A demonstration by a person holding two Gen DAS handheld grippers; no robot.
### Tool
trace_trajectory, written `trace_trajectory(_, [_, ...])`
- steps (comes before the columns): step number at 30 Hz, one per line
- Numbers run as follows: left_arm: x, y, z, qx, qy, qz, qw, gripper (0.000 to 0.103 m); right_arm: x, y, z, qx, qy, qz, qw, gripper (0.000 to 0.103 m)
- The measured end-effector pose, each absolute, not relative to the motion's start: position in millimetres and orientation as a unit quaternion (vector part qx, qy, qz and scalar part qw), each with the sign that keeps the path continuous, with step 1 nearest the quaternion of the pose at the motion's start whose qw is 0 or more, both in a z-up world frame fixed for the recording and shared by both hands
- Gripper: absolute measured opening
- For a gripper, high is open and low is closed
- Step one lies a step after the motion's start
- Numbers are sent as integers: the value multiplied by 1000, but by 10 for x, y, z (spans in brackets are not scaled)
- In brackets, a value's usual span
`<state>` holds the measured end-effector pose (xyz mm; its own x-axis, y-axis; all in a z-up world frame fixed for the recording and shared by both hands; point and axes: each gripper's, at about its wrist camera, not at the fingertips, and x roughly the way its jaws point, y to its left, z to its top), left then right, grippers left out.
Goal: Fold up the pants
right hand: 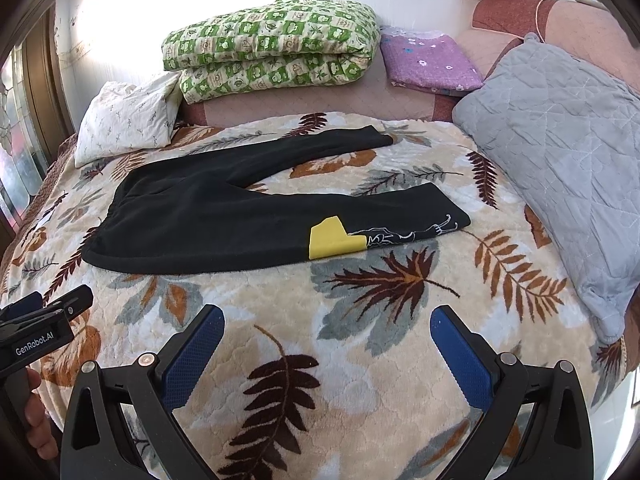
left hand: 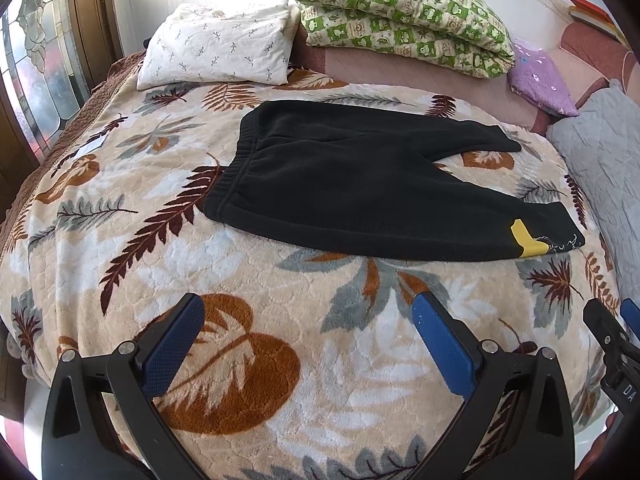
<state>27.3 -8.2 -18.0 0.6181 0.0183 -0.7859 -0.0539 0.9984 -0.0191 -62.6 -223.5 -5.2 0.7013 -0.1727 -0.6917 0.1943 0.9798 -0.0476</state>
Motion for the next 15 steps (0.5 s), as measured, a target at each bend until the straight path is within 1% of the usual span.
trace_trajectory(15, [251, -162, -163, -13, 434, 14, 901, 103, -577, -2305, -114, 28, 381, -97, 919, 103])
